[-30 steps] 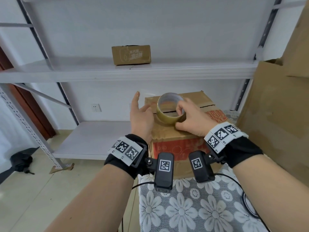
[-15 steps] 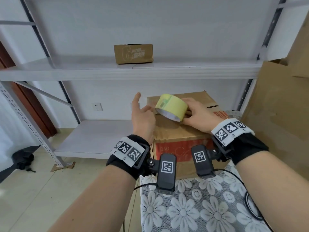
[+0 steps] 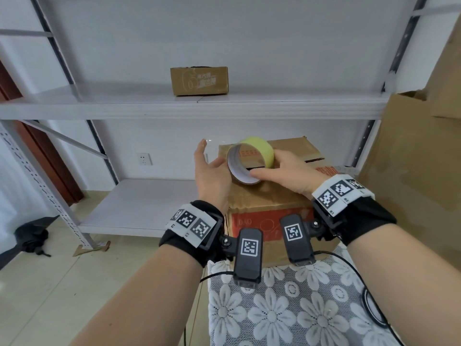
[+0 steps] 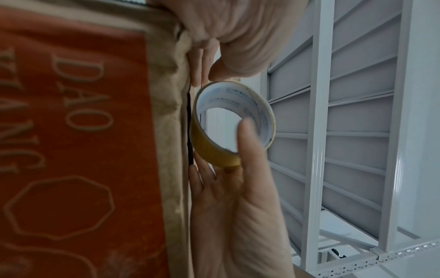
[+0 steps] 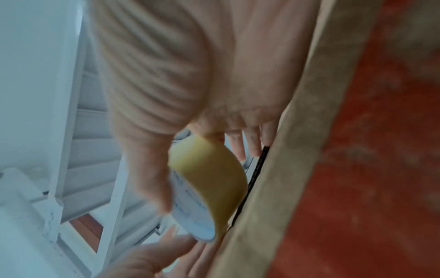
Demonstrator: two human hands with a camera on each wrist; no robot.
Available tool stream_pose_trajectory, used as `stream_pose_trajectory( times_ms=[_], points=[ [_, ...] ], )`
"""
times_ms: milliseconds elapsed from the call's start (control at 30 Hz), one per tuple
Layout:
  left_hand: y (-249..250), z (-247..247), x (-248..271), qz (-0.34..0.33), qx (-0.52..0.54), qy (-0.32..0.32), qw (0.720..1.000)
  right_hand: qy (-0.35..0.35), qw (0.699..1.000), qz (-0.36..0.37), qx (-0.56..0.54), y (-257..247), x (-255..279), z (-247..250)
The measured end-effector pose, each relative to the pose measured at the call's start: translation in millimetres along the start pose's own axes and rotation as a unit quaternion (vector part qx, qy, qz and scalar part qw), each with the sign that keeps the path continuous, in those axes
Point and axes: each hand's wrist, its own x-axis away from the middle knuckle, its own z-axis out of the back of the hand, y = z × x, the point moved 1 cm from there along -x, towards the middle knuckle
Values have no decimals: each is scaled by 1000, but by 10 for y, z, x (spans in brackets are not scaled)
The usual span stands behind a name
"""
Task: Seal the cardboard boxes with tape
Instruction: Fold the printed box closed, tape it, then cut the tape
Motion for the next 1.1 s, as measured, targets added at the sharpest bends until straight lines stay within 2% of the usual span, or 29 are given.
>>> stream_pose_trajectory(
  times_ms=[100,200,433,767,1100],
  points=[
    [5,4,0,-11,-15,10,1000,62,995,-22,76,-11,-61,-5],
    [4,12,-3,-14,-7,16,1000,76,991,-44,103,-88,-113,20],
    [24,22,48,25,101,32,994,54,978,-82,182,-253,-274,38],
    [-83,102,97,56,141,88,985,56,967,-77,238,-270,-328,-56],
    [-152,152,124,159,204,91,962,46,953,-78,289,-400,-392,-89]
  ],
)
